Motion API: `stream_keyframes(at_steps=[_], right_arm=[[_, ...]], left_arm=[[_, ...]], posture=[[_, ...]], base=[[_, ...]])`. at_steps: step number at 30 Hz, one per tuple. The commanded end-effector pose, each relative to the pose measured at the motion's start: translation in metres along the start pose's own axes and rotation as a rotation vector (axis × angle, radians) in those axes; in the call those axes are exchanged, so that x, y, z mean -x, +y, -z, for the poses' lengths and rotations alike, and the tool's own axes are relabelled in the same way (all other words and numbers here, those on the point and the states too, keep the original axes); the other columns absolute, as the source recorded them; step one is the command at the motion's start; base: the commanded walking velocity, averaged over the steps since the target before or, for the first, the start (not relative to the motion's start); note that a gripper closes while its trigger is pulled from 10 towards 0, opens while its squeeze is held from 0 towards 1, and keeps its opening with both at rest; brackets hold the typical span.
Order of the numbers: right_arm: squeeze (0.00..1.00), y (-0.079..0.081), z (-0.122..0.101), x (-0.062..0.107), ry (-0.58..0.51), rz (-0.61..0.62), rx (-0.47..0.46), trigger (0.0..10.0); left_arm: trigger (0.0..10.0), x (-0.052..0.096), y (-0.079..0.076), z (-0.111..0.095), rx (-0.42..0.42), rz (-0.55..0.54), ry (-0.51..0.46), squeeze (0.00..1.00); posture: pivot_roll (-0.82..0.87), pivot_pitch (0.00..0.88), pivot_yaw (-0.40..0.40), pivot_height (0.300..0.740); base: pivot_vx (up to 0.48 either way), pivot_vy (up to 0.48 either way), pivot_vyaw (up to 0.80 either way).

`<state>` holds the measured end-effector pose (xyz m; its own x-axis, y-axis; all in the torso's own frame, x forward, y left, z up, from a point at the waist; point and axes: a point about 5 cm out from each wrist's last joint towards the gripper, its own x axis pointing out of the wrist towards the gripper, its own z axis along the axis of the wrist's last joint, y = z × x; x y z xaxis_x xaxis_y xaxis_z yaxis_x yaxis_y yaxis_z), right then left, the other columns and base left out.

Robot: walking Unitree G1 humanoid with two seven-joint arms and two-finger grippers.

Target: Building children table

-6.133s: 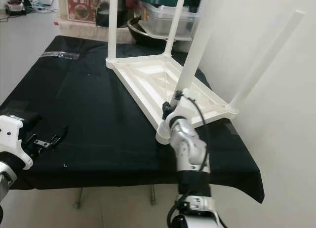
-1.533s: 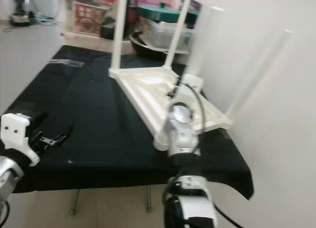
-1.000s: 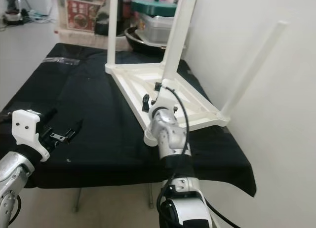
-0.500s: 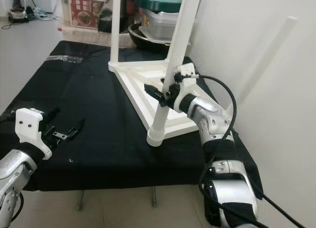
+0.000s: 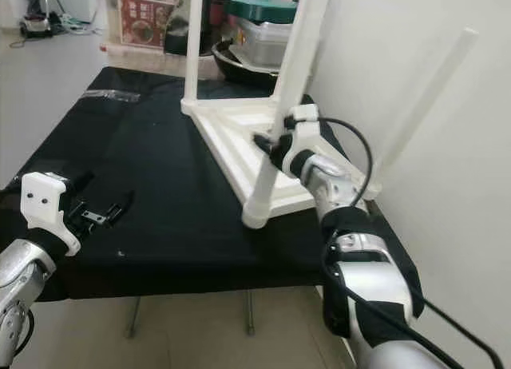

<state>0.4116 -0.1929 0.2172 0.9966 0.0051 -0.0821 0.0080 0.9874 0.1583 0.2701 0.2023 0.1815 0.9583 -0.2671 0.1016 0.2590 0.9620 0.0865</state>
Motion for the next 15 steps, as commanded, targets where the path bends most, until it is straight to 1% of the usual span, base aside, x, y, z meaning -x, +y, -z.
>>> stream_keyframes(at_steps=[1, 2, 3, 5, 6, 7, 8, 9, 10, 11, 12, 13, 14, 15], right_arm=[[0.00, -0.011, 0.019, 0.004, 0.077, 0.216, -0.052, 0.0], [0.00, -0.011, 0.019, 0.004, 0.077, 0.216, -0.052, 0.0], [0.00, 0.006, 0.032, 0.009, 0.097, 0.284, -0.092, 0.0], [0.00, 0.006, 0.032, 0.009, 0.097, 0.284, -0.092, 0.0], [0.00, 0.046, 0.047, 0.017, 0.117, 0.242, -0.148, 0.0], [0.00, 0.090, 0.057, 0.025, 0.152, 0.133, -0.195, 4.1], [0.00, 0.090, 0.057, 0.025, 0.152, 0.133, -0.195, 4.1], [0.00, 0.120, 0.062, 0.032, 0.190, 0.033, -0.230, 10.0], [0.00, 0.120, 0.062, 0.032, 0.190, 0.033, -0.230, 10.0], [0.00, 0.136, 0.063, 0.034, 0.206, -0.022, -0.246, 10.0], [0.00, 0.142, 0.064, 0.033, 0.234, -0.065, -0.238, 10.0], [0.00, 0.142, 0.064, 0.033, 0.234, -0.065, -0.238, 10.0], [0.00, 0.141, 0.067, 0.029, 0.306, -0.054, -0.195, 10.0], [0.00, 0.141, 0.067, 0.029, 0.306, -0.054, -0.195, 10.0]], left_arm=[[10.0, 0.001, -0.001, 0.001, -0.013, 0.003, 0.000, 0.00], [10.0, 0.001, -0.001, 0.001, -0.013, 0.003, 0.000, 0.00], [10.0, 0.000, -0.003, 0.002, -0.010, 0.006, 0.003, 0.00], [10.0, 0.000, -0.003, 0.002, -0.010, 0.006, 0.003, 0.00], [10.0, -0.003, -0.007, 0.001, -0.006, 0.019, -0.003, 0.00], [10.0, -0.008, -0.010, -0.001, -0.001, 0.030, -0.014, 0.00], [10.0, -0.008, -0.010, -0.001, -0.001, 0.030, -0.014, 0.00], [10.0, -0.010, -0.012, -0.003, 0.000, 0.038, -0.022, 0.00], [10.0, -0.010, -0.012, -0.003, 0.000, 0.038, -0.022, 0.00], [10.0, -0.012, -0.013, -0.004, -0.001, 0.042, -0.026, 0.00], [10.0, -0.012, -0.012, -0.004, -0.004, 0.040, -0.026, 0.00], [10.0, -0.012, -0.012, -0.004, -0.004, 0.040, -0.026, 0.00], [10.0, -0.012, -0.011, -0.003, -0.004, 0.033, -0.025, 0.00], [10.0, -0.012, -0.011, -0.003, -0.004, 0.033, -0.025, 0.00]], posture=[[0.13, 0.000, -0.180, 0.740], [0.13, 0.000, -0.180, 0.740], [0.13, 0.000, -0.174, 0.740], [0.13, 0.000, -0.174, 0.740], [0.13, 0.000, -0.169, 0.740], [0.14, 0.000, -0.172, 0.740], [0.14, 0.000, -0.172, 0.740], [0.14, 0.000, -0.172, 0.740], [0.14, 0.000, -0.172, 0.740], [0.14, 0.000, -0.178, 0.740], [0.15, 0.000, -0.183, 0.740], [0.15, 0.000, -0.183, 0.740], [0.15, 0.000, -0.188, 0.740], [0.15, 0.000, -0.188, 0.740]], base=[[0.000, 0.000, 0.00], [0.000, 0.000, 0.00], [0.000, 0.000, 0.00], [0.000, 0.000, 0.00], [0.000, 0.000, 0.00], [0.000, 0.000, 0.00], [0.000, 0.000, 0.00], [0.000, 0.000, 0.00], [0.000, 0.000, 0.00], [0.000, 0.000, 0.00], [0.000, 0.000, 0.00], [0.000, 0.000, 0.00], [0.000, 0.000, 0.00], [0.000, 0.000, 0.00]])
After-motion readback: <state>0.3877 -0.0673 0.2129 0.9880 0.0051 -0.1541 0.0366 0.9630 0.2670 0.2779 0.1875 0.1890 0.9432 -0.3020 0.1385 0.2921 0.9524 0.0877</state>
